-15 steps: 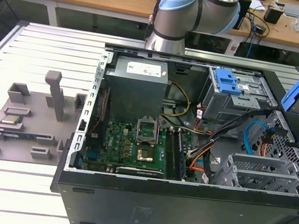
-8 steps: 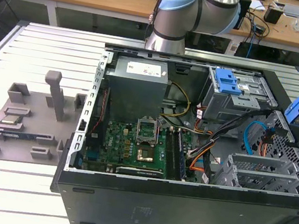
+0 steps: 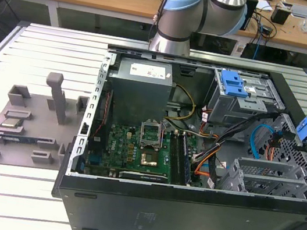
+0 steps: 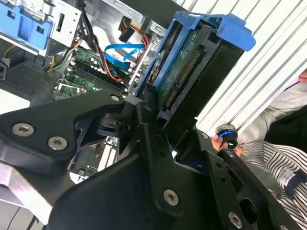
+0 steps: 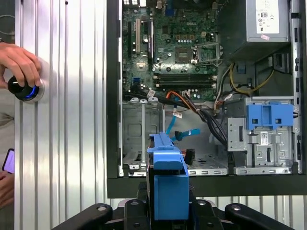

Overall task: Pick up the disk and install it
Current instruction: 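Pick up the disk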

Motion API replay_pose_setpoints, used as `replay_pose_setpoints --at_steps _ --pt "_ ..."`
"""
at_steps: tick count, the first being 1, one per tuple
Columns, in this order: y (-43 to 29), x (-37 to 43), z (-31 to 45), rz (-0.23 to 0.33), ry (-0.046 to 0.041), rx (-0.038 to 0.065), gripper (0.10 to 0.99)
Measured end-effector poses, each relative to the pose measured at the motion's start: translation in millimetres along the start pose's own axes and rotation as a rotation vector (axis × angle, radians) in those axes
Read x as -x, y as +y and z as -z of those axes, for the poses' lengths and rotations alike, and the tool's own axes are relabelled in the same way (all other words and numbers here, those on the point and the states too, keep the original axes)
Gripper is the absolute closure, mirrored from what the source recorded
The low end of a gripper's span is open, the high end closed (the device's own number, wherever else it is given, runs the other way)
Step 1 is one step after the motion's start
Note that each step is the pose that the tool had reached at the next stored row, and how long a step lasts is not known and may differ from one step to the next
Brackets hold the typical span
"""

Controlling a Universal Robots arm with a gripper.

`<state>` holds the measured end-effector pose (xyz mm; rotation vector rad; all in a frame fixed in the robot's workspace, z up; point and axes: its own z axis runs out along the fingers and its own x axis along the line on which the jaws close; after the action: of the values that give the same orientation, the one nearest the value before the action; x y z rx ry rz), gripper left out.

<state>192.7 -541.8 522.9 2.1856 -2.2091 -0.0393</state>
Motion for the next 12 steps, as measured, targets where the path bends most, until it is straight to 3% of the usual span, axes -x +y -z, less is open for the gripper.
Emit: replay_pose_setpoints --at_steps 12 --pt "3.2 -28.6 -2.6 0.000 0.0000 0.000 0.722"
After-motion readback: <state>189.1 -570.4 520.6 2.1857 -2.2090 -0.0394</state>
